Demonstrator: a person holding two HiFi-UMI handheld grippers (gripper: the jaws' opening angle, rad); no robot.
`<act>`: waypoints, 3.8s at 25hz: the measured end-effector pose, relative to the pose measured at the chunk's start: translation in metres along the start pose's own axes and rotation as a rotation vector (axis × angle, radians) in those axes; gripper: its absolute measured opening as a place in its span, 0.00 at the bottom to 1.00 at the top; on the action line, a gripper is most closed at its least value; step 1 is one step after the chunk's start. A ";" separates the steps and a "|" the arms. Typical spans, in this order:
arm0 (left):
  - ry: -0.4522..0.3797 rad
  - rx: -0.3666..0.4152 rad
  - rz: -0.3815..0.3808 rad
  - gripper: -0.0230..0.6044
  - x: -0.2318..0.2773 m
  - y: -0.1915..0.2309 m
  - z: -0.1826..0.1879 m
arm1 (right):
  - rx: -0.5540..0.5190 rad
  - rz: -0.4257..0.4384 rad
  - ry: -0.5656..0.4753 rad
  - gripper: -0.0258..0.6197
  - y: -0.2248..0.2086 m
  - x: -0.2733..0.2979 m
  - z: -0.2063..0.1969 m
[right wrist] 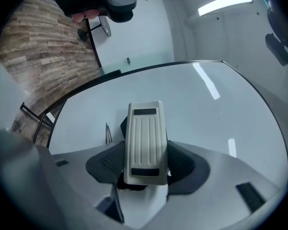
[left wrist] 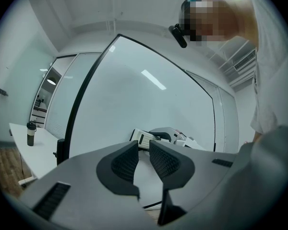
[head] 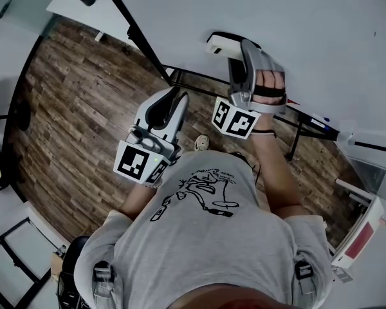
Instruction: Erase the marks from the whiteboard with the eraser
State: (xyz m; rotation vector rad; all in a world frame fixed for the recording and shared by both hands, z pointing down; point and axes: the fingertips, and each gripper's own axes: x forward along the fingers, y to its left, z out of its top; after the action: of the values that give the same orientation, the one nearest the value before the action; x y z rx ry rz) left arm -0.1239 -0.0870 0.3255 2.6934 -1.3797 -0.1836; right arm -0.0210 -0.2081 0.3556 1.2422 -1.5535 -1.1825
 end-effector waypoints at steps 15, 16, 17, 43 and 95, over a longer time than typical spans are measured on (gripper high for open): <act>0.011 -0.005 0.007 0.17 0.007 0.003 -0.003 | -0.025 -0.002 -0.046 0.44 0.026 0.006 0.003; 0.012 -0.006 0.009 0.17 0.006 0.004 -0.003 | -0.030 0.000 -0.052 0.44 0.029 0.006 0.003; 0.014 -0.007 0.011 0.17 0.006 0.005 -0.004 | -0.035 0.001 -0.057 0.44 0.032 0.007 0.004; 0.020 -0.004 0.057 0.17 0.006 0.011 -0.004 | -0.111 0.174 -0.115 0.44 0.128 0.018 0.011; -0.003 0.011 0.080 0.17 -0.007 0.015 0.005 | -0.128 0.128 -0.133 0.44 0.106 0.026 0.028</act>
State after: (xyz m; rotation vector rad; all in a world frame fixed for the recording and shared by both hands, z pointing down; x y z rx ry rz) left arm -0.1411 -0.0900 0.3234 2.6418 -1.4899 -0.1745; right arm -0.0768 -0.2201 0.4527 0.9836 -1.6011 -1.2814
